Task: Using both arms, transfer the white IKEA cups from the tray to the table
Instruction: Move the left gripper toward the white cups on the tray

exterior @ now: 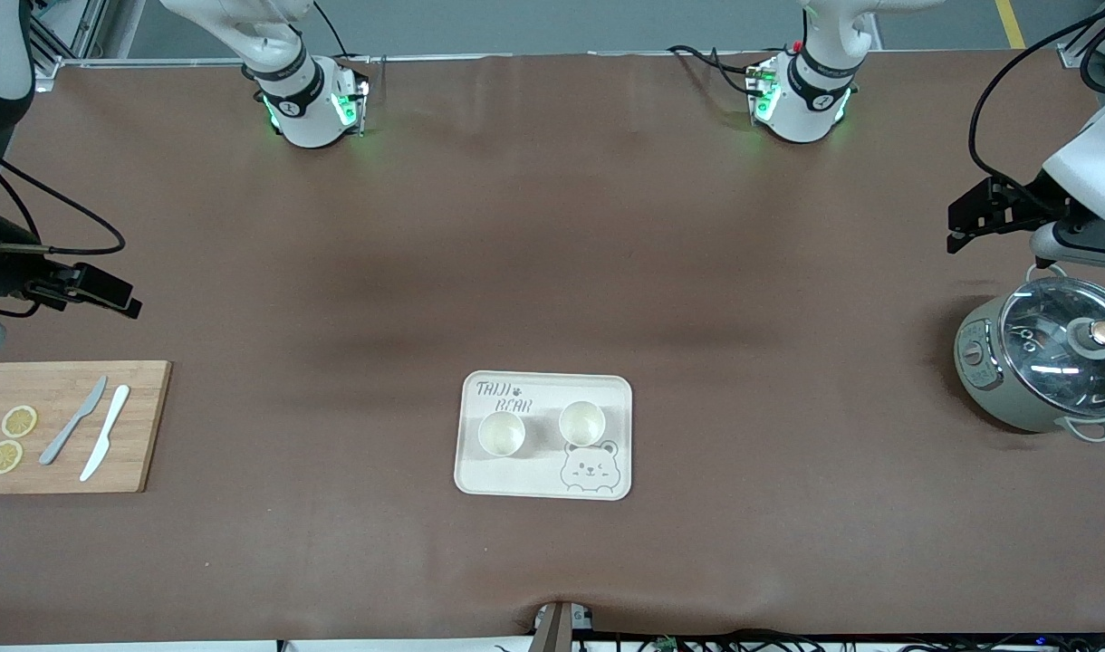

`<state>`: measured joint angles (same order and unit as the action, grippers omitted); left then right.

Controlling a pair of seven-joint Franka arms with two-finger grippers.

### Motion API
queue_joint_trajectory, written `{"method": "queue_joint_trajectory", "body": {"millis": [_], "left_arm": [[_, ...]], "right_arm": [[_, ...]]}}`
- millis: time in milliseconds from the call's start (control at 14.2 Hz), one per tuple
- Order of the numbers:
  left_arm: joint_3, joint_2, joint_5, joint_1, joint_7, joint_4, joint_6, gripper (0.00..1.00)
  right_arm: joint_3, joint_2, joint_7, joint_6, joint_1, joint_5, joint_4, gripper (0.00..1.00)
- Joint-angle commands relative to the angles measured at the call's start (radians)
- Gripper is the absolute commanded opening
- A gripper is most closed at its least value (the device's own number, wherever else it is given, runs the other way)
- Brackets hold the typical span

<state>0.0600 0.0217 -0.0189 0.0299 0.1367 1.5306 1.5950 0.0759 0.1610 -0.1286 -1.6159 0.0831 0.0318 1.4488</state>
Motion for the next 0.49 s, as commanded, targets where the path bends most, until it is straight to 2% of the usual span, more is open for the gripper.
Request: {"method": "queue_joint_trajectory", "body": {"millis": [0, 422], "left_arm": [[0.004, 0.011, -0.018, 0.001, 0.009, -0.026, -0.010, 1.00], [0.004, 0.023, 0.019, 0.005, 0.017, -0.027, -0.004, 1.00]], "right_arm": [[0.005, -0.025, 0.010, 0.008, 0.007, -0.004, 0.019, 1.00], [0.007, -0.023, 0.012, 0.005, 0.009, -0.003, 0.019, 1.00]]}}
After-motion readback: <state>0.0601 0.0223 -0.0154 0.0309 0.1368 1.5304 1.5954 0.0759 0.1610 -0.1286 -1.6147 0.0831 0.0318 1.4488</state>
